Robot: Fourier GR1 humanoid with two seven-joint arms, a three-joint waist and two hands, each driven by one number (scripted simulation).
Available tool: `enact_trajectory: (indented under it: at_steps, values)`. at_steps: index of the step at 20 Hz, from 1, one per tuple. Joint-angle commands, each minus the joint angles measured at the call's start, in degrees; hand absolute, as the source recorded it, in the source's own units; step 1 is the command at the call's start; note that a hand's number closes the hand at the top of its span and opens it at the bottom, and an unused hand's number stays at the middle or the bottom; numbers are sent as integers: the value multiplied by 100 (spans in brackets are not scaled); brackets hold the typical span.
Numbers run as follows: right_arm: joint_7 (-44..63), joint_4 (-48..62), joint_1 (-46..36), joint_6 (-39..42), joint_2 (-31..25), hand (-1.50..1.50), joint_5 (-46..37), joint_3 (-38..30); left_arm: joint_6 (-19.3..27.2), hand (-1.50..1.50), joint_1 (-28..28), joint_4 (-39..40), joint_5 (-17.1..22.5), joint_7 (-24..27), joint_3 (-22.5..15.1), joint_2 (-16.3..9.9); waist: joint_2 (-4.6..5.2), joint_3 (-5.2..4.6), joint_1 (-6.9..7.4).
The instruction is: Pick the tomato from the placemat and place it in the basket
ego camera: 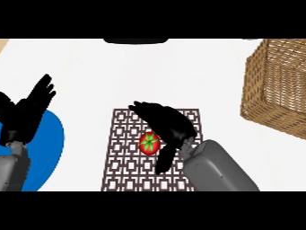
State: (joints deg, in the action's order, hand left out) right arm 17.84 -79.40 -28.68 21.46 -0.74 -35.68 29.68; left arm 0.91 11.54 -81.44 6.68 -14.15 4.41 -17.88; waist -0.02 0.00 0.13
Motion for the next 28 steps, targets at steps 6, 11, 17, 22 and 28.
enact_trajectory:
  at_steps: [6, 11, 17, 22, 28]
  values:
    - [141, 116, 70, -209, 70, -150, -369, 370, -222, 0, 192, 411, -26, 178, 292, 95, 5, -1, 5]
    - [0, 880, -165, -656, 72, -150, -517, 543, -187, 0, 54, -262, -117, -300, 160, 137, 5, 1, 51]
    - [-360, 612, 228, -332, -3, 150, -1176, 1000, -340, 0, 35, 297, -165, 220, 400, 79, 4, -1, -1]
    - [-511, 1395, -232, -744, 73, 150, -1086, 820, -522, 0, 454, 475, -83, -11, 585, -50, 10, 0, 17]
    - [-230, 981, 159, -776, 73, 150, -1050, 1379, -290, 0, -3, 191, -386, 132, 325, 334, 3, 0, 18]
